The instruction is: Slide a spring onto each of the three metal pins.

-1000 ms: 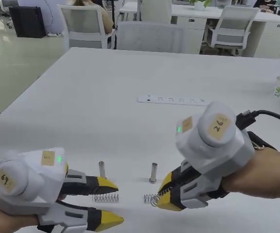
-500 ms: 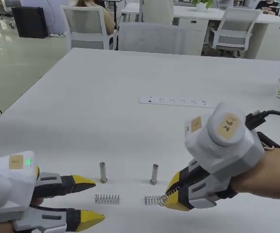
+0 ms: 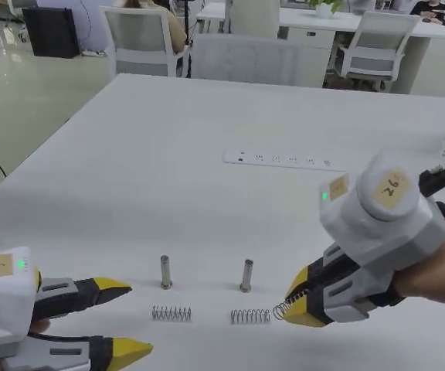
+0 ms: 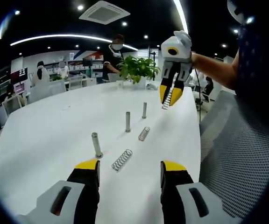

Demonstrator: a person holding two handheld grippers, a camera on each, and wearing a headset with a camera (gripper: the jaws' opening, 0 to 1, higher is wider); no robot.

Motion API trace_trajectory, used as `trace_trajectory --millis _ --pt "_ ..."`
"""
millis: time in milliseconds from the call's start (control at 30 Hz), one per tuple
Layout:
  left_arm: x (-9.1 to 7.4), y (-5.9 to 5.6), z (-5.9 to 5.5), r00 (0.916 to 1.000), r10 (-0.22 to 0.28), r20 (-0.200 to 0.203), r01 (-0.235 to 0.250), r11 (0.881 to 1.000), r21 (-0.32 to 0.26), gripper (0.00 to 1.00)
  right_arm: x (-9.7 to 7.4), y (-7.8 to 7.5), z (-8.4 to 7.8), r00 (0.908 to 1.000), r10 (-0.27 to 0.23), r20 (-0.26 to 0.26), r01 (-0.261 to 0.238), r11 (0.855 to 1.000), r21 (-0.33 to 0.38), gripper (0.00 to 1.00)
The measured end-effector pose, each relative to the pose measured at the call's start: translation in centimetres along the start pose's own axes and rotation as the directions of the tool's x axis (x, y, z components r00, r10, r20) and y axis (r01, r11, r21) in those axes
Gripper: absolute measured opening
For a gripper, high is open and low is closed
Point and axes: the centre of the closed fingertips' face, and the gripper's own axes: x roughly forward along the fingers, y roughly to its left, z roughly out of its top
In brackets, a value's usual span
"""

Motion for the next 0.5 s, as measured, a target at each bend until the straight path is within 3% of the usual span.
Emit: trace_trajectory --millis 500 --pt "0.0 0.3 -0.3 0.9997 0.024 0.002 -0.024 1.000 -0.017 0.55 -3.0 -3.2 -2.4 0.9969 -0.047 -0.063 0.050 0.998 0.044 0.09"
